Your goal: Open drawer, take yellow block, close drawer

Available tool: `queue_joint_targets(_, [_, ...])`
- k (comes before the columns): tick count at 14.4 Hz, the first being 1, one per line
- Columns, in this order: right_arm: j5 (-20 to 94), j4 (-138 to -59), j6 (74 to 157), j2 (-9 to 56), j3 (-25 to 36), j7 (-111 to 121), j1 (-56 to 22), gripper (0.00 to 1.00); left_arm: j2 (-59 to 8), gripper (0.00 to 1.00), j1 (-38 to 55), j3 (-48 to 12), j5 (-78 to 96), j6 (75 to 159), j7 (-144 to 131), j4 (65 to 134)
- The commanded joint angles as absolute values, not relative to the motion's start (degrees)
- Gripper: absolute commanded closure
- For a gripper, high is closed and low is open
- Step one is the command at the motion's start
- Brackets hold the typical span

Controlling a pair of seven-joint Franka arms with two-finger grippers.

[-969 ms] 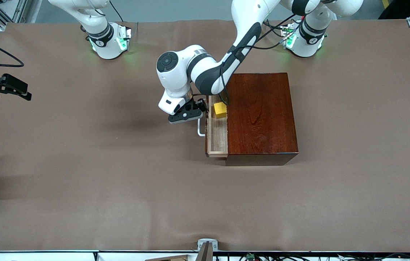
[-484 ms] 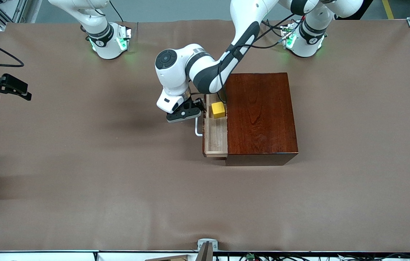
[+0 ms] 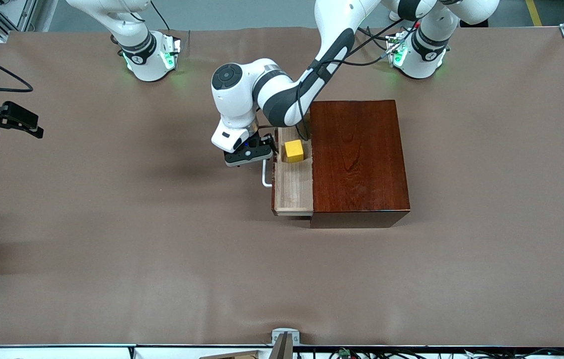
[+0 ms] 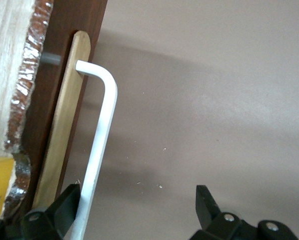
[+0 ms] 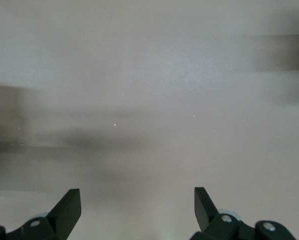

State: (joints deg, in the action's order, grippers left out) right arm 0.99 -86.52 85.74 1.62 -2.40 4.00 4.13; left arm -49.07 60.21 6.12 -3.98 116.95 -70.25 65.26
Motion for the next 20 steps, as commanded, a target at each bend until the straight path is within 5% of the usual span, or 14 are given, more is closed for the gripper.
queue_joint_targets(1, [1.1,-85.5,85.3,1.9,-3.1,4.2,5.0,0.00,-49.1,0.00,61.9,3.5,-1.5,115.9,-74.3,61.3])
queue_joint_targets(6, [1.1,-85.5,85.2,1.9,-3.1,4.2,5.1,0.00,-42.8,0.00,61.8,3.8,-1.5,104.3,-74.5,61.3])
queue_joint_targets(13, [1.8,-85.7,84.9,1.8,-3.5,3.8,4.3,0.00,-21.6,0.00,49.3,4.7,-2.6,80.7,-64.1,63.2])
queue_joint_targets(20, [9.9,-85.9,84.9,1.8,-3.7,-19.4,-1.4,0.00,-4.7,0.00,27.5,4.4,-2.5,79.5,-26.8,78.3])
